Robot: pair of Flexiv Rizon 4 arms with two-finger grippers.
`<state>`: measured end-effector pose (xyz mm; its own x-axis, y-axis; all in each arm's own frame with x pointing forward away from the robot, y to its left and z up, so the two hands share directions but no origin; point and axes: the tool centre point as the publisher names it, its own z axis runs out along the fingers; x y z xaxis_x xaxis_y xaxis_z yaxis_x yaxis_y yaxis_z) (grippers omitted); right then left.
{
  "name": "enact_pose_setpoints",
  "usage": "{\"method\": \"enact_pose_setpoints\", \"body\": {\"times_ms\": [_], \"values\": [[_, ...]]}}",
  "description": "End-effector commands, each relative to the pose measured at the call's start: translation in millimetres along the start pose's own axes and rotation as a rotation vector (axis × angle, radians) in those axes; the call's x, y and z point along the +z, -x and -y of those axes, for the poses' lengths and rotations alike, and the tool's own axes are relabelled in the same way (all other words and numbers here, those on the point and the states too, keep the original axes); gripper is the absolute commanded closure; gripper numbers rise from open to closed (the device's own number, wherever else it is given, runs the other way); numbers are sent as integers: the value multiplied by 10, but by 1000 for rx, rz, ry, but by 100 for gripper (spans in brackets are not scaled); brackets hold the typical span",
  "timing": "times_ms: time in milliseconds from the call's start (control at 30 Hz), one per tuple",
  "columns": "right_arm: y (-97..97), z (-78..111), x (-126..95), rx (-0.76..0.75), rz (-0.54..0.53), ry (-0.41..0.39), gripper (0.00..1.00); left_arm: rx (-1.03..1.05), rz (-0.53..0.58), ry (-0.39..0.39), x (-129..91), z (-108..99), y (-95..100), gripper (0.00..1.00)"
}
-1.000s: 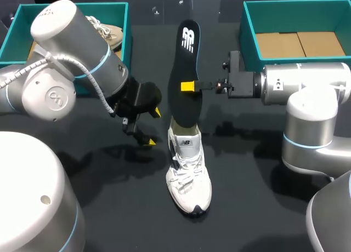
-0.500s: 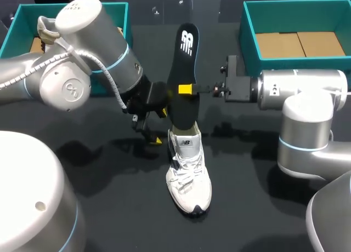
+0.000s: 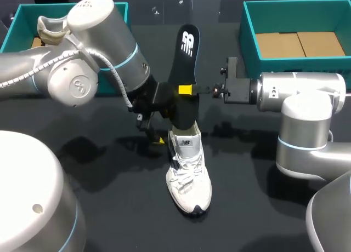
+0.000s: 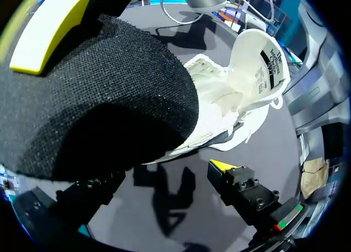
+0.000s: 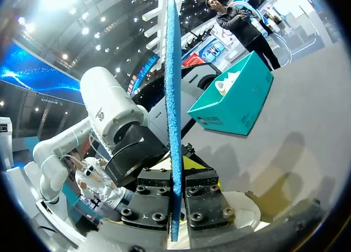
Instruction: Take the shoe out of the shoebox, open the shoe tongue, remove and reinsert the insole, then place the shoe into the shoebox
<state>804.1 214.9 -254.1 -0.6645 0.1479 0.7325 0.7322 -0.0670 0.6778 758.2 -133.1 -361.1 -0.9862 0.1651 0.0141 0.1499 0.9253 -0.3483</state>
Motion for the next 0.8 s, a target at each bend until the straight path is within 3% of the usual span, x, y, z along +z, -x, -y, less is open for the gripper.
{"method": "enact_pose_setpoints", "body": {"times_ms": [33, 800], "values": [[28, 10, 25, -5, -4, 10, 100, 1, -2, 5, 13, 15, 17, 0], [160, 37, 8, -55, -105, 26, 100, 1, -2, 5, 13, 15, 17, 0]]}}
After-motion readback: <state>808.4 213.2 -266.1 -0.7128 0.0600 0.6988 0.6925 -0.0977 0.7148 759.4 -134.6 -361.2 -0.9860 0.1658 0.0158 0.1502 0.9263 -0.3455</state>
